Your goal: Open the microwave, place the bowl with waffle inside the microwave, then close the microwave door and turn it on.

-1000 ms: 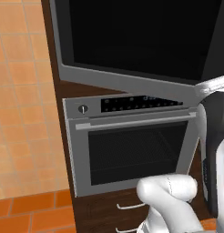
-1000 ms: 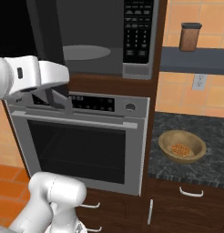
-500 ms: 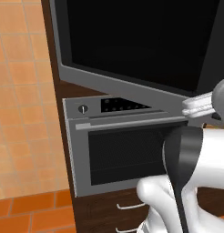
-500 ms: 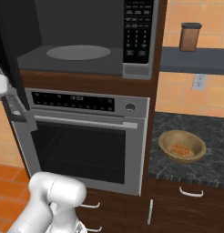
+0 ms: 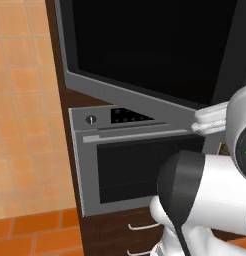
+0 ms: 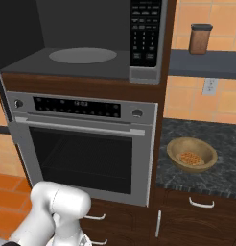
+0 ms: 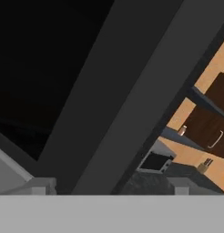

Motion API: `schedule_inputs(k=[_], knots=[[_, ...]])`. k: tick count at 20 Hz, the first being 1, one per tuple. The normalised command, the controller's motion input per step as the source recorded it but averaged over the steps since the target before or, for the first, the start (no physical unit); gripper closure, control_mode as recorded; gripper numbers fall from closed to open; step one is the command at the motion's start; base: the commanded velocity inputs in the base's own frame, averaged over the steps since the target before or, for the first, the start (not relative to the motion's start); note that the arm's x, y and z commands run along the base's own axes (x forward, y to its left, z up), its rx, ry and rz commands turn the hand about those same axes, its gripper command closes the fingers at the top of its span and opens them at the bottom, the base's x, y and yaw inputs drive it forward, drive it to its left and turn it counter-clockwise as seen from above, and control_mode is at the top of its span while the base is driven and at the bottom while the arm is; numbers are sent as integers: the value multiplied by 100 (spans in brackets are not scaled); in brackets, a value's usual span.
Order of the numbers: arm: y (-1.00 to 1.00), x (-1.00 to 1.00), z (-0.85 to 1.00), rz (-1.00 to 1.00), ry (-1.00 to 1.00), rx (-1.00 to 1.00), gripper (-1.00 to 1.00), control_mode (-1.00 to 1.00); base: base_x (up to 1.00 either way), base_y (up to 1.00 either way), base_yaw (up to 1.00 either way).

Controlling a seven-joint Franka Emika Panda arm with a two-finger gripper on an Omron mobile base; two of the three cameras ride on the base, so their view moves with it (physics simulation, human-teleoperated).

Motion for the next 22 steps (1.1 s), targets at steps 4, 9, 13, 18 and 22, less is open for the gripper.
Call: schedule_inputs(k=[4, 9, 13, 18, 22], knots=[[67, -51, 19, 0, -6, -1, -100, -100, 0, 0, 0], [-51, -28, 29, -2, 0, 13, -100, -100, 0, 0, 0], [-100, -12, 21, 0, 0, 30, -100, -100, 0, 0, 0], [-100, -8, 0, 4, 0, 25, -100, -100, 0, 0, 0], [-81, -3, -4, 4, 0, 23, -100, -100, 0, 0, 0]])
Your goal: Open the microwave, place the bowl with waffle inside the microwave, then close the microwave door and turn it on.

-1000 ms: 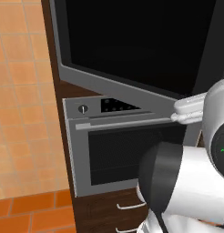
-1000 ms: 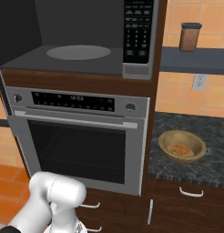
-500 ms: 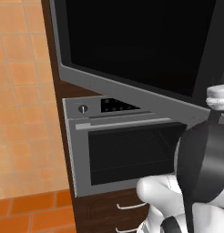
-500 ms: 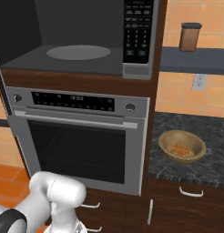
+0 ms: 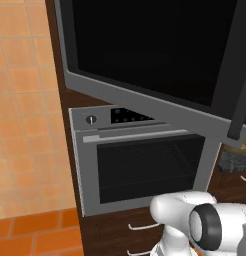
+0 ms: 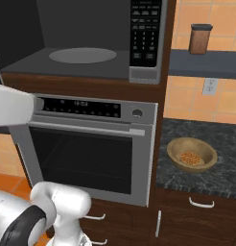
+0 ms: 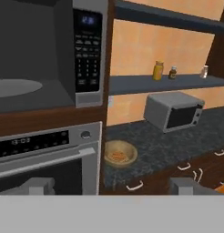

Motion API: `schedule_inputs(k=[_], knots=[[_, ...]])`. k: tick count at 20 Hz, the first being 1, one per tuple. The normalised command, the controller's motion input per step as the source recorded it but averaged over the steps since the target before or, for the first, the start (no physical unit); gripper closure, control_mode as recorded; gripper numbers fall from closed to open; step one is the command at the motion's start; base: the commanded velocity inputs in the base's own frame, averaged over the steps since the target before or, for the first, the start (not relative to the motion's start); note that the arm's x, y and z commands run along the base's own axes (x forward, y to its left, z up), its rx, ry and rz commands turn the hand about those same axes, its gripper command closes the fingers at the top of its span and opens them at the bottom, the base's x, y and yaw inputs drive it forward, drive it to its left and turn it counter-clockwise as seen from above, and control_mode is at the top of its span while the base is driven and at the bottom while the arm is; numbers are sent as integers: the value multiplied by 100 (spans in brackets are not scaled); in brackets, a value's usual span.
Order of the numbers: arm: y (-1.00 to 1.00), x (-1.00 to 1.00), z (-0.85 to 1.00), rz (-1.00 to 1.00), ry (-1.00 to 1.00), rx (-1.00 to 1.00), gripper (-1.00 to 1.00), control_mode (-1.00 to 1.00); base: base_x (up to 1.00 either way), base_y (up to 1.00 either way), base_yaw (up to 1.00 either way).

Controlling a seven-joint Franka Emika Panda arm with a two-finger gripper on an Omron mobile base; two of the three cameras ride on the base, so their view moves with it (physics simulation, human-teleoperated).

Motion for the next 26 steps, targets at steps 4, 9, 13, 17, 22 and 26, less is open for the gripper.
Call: schedule_inputs(k=[4, 9, 13, 17, 22, 26], knots=[[-36, 16, -48, 14, -1, 16, -100, -100, 0, 0, 0], [-2, 64, -66, 32, -1, 9, -100, -100, 0, 0, 0], [-3, 100, -55, 35, 0, 11, -100, -100, 0, 0, 0], [-9, 66, -68, 31, -30, 4, -100, -100, 0, 0, 0], [-19, 25, -88, 21, -72, 0, -100, -100, 0, 0, 0], [0, 54, -46, 22, -52, 2, -100, -100, 0, 0, 0]])
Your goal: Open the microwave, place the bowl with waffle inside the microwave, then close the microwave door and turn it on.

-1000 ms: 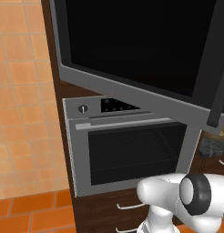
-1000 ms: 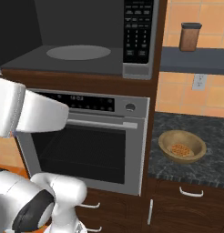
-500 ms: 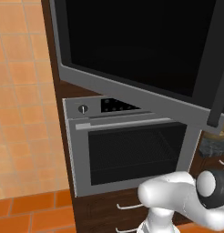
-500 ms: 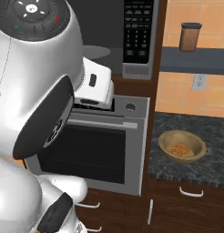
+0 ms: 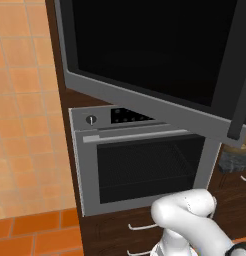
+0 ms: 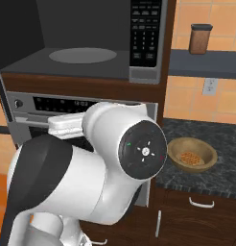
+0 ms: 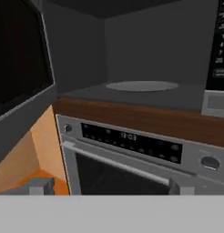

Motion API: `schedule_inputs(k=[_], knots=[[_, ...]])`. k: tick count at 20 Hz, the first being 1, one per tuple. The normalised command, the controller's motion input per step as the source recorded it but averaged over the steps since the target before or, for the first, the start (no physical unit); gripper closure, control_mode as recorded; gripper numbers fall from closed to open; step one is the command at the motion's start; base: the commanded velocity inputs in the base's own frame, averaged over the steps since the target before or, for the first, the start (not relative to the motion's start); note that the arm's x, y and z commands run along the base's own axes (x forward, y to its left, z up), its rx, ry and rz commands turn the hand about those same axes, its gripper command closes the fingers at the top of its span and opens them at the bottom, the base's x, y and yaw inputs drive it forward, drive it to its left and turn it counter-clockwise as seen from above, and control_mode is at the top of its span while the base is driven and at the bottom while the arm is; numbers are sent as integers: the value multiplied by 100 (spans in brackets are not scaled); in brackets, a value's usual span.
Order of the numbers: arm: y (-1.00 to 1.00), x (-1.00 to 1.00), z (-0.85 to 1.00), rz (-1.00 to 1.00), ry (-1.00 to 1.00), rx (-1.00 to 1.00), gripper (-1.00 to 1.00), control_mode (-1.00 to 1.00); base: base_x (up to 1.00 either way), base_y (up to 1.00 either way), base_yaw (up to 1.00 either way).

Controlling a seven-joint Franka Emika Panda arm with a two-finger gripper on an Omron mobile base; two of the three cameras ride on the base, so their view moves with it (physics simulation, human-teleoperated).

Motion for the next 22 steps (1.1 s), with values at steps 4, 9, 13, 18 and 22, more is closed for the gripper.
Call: schedule_inputs(k=[4, 9, 13, 18, 22], knots=[[0, 52, -32, 23, -39, -5, -100, -100, 0, 0, 0], [0, 1, 0, 20, -44, -21, -100, -100, 0, 0, 0], [3, 0, 28, 22, -23, -16, -100, -100, 0, 0, 0], [17, 0, 13, 20, -16, -14, -100, -100, 0, 0, 0], [39, 16, -1, 12, -22, -12, -100, -100, 0, 0, 0]])
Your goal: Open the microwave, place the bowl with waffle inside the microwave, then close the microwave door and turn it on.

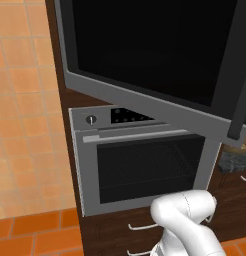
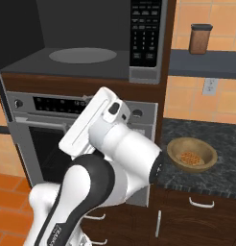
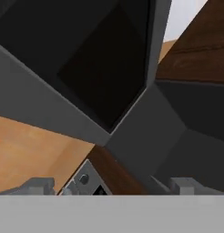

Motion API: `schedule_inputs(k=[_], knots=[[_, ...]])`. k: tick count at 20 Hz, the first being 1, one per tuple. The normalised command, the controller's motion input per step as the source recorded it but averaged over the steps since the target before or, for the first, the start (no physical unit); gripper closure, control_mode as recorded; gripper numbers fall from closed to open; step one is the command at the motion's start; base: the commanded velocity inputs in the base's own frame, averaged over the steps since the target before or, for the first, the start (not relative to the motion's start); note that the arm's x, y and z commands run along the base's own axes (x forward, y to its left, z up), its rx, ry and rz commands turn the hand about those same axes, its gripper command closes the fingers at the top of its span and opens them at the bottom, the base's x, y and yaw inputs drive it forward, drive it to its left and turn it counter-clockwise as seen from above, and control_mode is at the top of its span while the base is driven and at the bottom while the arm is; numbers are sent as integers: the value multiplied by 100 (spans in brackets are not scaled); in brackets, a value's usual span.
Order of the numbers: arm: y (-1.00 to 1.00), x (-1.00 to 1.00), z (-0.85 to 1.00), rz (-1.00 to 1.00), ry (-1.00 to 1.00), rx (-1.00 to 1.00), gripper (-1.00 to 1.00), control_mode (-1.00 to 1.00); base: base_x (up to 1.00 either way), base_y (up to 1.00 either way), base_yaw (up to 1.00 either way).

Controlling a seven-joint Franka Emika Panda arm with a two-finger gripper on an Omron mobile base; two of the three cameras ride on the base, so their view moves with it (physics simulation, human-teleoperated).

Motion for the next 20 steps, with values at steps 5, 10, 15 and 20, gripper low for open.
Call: schedule_inputs(k=[5, 10, 15, 20], knots=[[41, 50, -11, -5, -10, -5, -100, -100, 0, 0, 0], [41, 60, -20, -6, -7, -7, -100, -100, 0, 0, 0], [38, 15, 0, 0, -17, -9, -100, -100, 0, 0, 0], [70, -13, 2, 8, -18, -7, -100, -100, 0, 0, 0]])
